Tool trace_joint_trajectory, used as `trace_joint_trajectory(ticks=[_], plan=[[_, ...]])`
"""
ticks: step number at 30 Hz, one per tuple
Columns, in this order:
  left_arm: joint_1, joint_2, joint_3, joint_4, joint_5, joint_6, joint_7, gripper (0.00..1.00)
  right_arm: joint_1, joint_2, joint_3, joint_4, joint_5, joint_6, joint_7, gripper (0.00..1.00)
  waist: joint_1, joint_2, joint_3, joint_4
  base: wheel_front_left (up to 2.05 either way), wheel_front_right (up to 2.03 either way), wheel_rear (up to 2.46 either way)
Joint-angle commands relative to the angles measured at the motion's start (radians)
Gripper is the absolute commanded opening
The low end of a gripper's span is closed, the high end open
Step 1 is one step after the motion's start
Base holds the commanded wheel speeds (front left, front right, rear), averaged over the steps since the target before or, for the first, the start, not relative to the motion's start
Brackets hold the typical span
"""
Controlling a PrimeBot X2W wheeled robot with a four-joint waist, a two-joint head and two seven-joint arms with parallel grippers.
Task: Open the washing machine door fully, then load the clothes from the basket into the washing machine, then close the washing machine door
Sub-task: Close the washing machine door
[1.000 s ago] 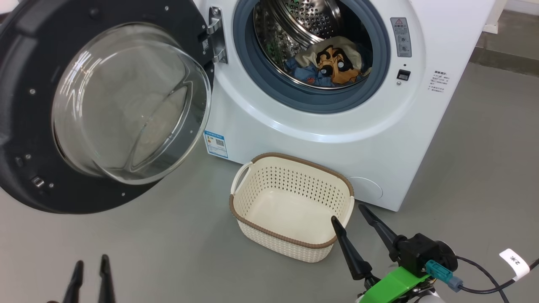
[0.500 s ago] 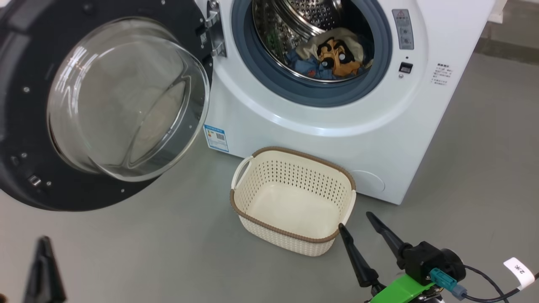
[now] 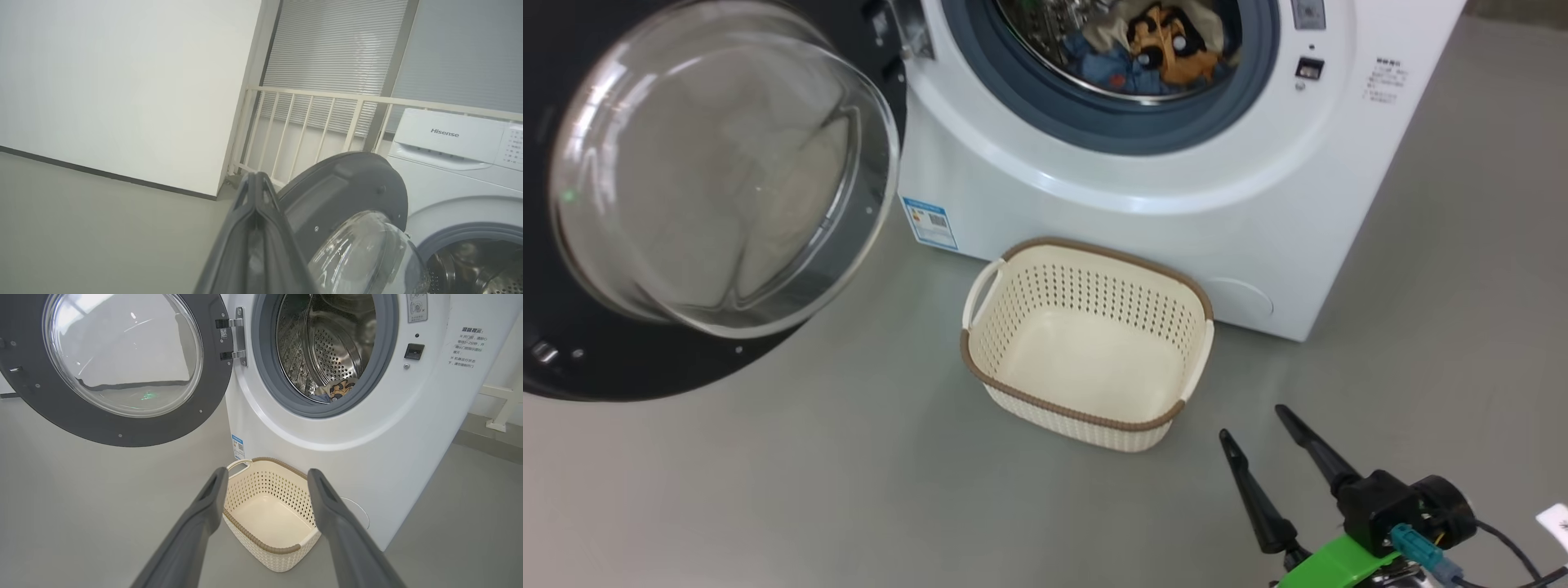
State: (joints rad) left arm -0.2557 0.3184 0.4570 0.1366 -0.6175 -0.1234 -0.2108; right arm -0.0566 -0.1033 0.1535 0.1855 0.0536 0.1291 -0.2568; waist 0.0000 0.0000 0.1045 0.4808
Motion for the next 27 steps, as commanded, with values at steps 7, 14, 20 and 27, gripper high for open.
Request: trace_joint_trajectory(ticks=[7,14,20,27], plan=[[-0.272,0.193,0.143,0.23,-0.228,-0.006,0.079,0.0,-0.034,-0.046,0.029,-0.041,-0.009,0.002,-0.005,1.0,0.0,0.0,0.08,-0.061,0.0,0.0,0.0],[-0.481,0.295,0.256,0.559,-0.426,0.016,0.192,0.0,-0.055,-0.062,0.049,-0.043,-0.01,0.002,-0.005,1.0,0.0,0.0,0.105,-0.104,0.0,0.0,0.0],[-0.565,0.362,0.3,0.78,-0.494,0.086,0.276,0.0,-0.064,-0.063,0.058,-0.042,-0.01,0.002,-0.005,1.0,0.0,0.0,0.116,-0.133,0.0,0.0,0.0],[-0.62,0.39,0.331,0.92,-0.541,0.116,0.329,0.0,-0.063,-0.057,0.062,-0.04,-0.011,0.002,-0.005,1.0,0.0,0.0,0.114,-0.149,0.0,0.0,0.0]])
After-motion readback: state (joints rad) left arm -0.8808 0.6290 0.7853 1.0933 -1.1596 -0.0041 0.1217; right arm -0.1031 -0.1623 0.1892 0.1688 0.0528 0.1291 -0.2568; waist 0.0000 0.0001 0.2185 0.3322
